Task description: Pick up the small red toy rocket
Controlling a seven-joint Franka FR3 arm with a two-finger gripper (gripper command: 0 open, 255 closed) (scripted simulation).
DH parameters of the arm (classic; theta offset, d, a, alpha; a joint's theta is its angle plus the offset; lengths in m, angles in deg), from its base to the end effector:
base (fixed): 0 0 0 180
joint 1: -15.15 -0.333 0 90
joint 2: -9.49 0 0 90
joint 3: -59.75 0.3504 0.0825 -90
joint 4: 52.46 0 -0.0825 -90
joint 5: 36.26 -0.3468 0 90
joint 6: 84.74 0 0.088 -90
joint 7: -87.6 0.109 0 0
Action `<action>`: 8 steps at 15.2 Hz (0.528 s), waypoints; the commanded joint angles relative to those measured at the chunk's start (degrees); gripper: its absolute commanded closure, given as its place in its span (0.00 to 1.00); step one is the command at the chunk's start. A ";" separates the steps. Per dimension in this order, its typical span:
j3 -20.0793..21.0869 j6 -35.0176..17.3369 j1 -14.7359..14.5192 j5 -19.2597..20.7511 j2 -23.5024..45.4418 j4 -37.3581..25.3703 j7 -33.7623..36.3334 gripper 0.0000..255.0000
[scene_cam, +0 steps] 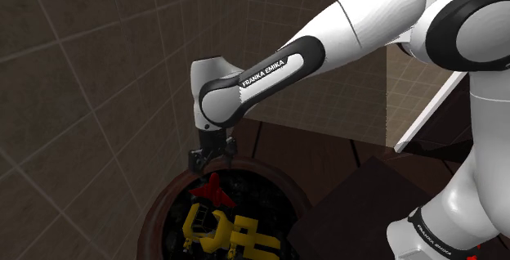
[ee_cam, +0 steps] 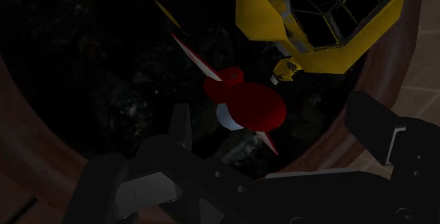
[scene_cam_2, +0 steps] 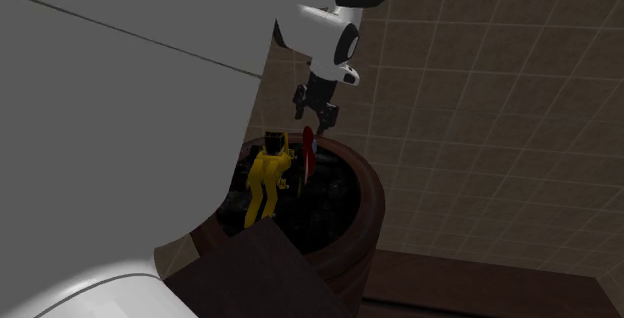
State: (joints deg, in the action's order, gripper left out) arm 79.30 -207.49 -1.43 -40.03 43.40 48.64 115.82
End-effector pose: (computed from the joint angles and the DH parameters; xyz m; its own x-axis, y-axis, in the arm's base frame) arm 0.5234 0.3544 0.2843 0.9578 0.0742 -0.2776 0.0434 -0.9923 -0.1156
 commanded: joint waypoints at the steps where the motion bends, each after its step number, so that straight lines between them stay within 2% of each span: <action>1: -0.15 -1.08 -0.20 0.19 1.03 0.06 -0.03 0.00; 6: -0.50 -2.92 -0.50 0.57 2.93 0.05 -0.17 0.00; 7: -0.50 -2.99 -0.50 0.57 2.93 0.12 -0.18 1.00; 8: -0.51 -2.98 -0.48 0.58 2.94 0.11 -0.20 1.00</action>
State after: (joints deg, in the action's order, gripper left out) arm 78.82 -210.40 -1.93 -39.46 46.27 48.71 115.64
